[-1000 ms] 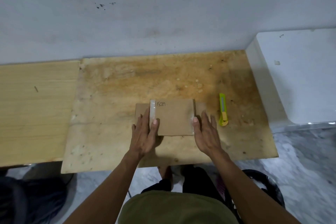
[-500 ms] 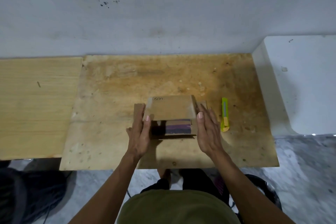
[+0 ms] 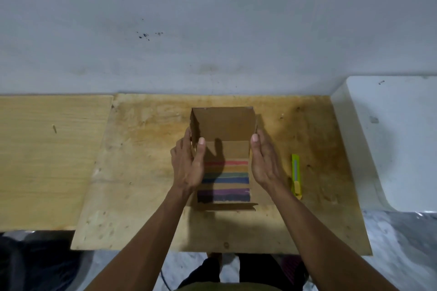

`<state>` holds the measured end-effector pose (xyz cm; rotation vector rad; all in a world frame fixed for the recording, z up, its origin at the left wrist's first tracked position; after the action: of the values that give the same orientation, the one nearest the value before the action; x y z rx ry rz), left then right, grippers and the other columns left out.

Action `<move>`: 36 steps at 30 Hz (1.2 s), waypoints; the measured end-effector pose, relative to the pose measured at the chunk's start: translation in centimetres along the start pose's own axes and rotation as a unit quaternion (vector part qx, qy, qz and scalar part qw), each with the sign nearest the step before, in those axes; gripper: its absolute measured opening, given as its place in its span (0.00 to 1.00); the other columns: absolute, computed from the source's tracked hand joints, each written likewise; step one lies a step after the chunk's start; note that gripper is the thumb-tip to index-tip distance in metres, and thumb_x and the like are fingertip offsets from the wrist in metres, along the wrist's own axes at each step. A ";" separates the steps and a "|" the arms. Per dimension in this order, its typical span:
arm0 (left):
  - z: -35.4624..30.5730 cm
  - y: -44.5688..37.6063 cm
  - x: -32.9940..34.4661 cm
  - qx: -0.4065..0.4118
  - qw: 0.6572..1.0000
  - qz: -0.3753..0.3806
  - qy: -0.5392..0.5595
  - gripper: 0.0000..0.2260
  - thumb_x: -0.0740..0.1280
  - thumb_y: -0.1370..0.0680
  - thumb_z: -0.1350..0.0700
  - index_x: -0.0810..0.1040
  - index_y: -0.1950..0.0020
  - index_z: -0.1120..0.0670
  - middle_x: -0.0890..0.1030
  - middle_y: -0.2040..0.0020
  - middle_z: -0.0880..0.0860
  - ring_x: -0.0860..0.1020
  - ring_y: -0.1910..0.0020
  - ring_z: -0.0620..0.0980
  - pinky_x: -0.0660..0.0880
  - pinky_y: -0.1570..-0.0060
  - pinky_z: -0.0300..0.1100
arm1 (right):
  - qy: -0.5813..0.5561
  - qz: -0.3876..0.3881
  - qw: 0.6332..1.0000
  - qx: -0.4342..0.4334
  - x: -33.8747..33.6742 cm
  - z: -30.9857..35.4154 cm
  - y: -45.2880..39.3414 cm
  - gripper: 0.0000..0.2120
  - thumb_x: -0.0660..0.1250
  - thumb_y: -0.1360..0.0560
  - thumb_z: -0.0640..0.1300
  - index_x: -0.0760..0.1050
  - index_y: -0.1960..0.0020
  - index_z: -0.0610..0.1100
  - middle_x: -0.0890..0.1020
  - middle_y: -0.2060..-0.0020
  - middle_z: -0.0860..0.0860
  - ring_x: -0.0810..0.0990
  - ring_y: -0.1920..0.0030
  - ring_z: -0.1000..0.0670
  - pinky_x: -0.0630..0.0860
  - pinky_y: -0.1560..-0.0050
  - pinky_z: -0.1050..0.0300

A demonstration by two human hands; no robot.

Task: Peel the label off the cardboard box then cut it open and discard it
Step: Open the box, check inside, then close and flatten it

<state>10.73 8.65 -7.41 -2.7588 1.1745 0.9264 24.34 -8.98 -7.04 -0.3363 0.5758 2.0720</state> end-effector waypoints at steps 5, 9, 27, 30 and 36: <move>-0.4 -1.7 1.0 0.018 0.999 0.005 -0.045 0.39 0.57 0.23 0.32 0.44 0.19 0.45 0.60 0.20 0.53 0.56 0.23 0.55 0.57 0.27 0.60 | 0.058 0.018 0.998 -0.033 0.9 0.4 -2.0 0.29 0.48 0.19 0.64 0.37 0.24 0.66 0.52 0.21 0.57 0.56 0.22 0.46 0.58 0.26 0.36; 0.1 -3.5 2.1 0.052 0.977 0.018 -0.205 0.38 0.52 0.22 0.30 0.45 0.19 0.48 0.54 0.18 0.54 0.55 0.22 0.59 0.58 0.25 0.62 | 0.218 0.035 0.974 -0.044 2.0 -0.6 -3.6 0.32 0.48 0.19 0.61 0.35 0.22 0.56 0.44 0.20 0.53 0.45 0.21 0.47 0.50 0.23 0.39; 6.1 -5.3 5.2 0.061 0.886 0.129 -0.441 0.32 0.41 0.18 0.36 0.31 0.20 0.49 0.31 0.20 0.52 0.30 0.22 0.55 0.31 0.25 0.59 | 0.457 0.119 0.881 -0.031 4.2 -7.1 -5.1 0.34 0.38 0.21 0.65 0.32 0.22 0.51 0.34 0.22 0.53 0.32 0.22 0.44 0.40 0.26 0.30; 4.9 -3.9 5.1 0.086 0.892 0.112 -0.430 0.32 0.42 0.17 0.35 0.34 0.19 0.48 0.32 0.19 0.53 0.31 0.21 0.55 0.30 0.25 0.58 | 0.457 0.092 0.883 -0.058 3.7 -5.2 -4.0 0.35 0.40 0.21 0.66 0.35 0.22 0.50 0.35 0.22 0.51 0.33 0.22 0.44 0.40 0.26 0.32; 4.9 5.0 4.2 0.125 0.913 0.127 -0.367 0.29 0.44 0.17 0.36 0.44 0.18 0.45 0.48 0.17 0.53 0.44 0.18 0.55 0.44 0.21 0.60 | 0.389 0.077 0.915 -0.079 3.2 -4.8 5.7 0.36 0.46 0.22 0.68 0.40 0.20 0.53 0.41 0.20 0.52 0.36 0.21 0.49 0.43 0.24 0.35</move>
<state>7.20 3.35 -12.55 -1.7968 1.3611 1.5146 17.86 -11.81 -11.04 -1.2795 0.9192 2.0942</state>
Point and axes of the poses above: each hand's wrist, its own y-axis away from the middle knuckle, its own x-axis out of the palm, z = x × y, the point moved 9 cm from there along -y, towards the middle knuckle
